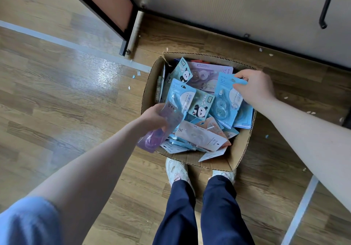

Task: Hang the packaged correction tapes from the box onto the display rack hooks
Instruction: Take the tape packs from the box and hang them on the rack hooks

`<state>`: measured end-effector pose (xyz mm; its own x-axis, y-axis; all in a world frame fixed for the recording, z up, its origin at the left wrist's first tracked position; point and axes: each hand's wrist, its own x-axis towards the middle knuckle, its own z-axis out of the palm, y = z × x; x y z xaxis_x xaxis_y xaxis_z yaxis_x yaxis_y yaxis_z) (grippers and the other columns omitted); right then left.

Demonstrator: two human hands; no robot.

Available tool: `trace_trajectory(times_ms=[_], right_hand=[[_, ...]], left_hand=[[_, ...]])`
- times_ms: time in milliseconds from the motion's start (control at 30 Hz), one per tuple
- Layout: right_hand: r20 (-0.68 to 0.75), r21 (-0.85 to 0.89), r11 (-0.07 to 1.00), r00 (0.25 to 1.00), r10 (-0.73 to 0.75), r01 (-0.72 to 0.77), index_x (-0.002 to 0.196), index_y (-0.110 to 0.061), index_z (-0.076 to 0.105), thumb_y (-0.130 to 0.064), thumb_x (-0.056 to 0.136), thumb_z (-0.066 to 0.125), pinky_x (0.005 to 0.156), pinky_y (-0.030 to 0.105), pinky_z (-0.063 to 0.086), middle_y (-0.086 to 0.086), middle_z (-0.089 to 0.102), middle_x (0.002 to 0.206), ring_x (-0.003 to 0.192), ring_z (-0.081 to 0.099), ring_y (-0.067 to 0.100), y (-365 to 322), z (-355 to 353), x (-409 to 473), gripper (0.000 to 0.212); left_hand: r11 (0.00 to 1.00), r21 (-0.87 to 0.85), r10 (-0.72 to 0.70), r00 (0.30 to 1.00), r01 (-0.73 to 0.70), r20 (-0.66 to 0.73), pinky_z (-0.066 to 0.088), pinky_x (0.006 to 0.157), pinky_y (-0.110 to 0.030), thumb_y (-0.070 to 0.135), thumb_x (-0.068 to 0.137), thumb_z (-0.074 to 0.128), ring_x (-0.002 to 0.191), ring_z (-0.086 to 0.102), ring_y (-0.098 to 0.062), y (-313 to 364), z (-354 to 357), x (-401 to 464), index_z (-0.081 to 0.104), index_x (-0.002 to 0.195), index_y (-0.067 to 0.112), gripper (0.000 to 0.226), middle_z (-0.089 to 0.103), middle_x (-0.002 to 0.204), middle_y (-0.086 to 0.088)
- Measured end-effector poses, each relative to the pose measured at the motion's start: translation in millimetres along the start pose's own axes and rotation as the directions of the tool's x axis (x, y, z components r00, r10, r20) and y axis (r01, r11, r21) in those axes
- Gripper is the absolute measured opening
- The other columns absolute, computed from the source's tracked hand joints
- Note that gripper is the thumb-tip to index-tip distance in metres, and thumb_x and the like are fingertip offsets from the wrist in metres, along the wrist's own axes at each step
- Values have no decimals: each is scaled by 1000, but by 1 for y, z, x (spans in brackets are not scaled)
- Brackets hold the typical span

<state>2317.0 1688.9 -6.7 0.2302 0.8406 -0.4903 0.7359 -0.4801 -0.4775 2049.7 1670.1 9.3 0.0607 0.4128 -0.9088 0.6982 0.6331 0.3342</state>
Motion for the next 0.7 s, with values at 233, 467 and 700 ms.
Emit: trace_trajectory(times_ms=[233,467,700], right_hand=[[14,53,998,999,36,-37,118,-18,63,-24,92,56,72,30,41,4,62,119,97,55,21,0,-3,-13,28],[22,-31,999,999,-29,30,100,-12,66,-26,92,55,61,31,41,8,67,100,77,57,22,1,-6,-23,20],[-23,-130,991,999,-35,32,105,-19,65,-29,93,55,60,39,54,4,67,98,77,59,20,-13,-20,-35,19]], left_hand=[[981,-194,-15,999,5,-49,53,73,-29,25,81,71,73,65,-18,3,8,-2,69,79,11,14,69,80,-5],[975,-171,109,974,-144,-200,50,68,-33,22,79,73,72,62,-19,13,10,-6,70,85,9,15,71,82,-7],[956,-11,277,913,-294,-299,44,61,-27,16,83,61,66,53,-12,27,1,-26,66,86,17,6,61,73,5]])
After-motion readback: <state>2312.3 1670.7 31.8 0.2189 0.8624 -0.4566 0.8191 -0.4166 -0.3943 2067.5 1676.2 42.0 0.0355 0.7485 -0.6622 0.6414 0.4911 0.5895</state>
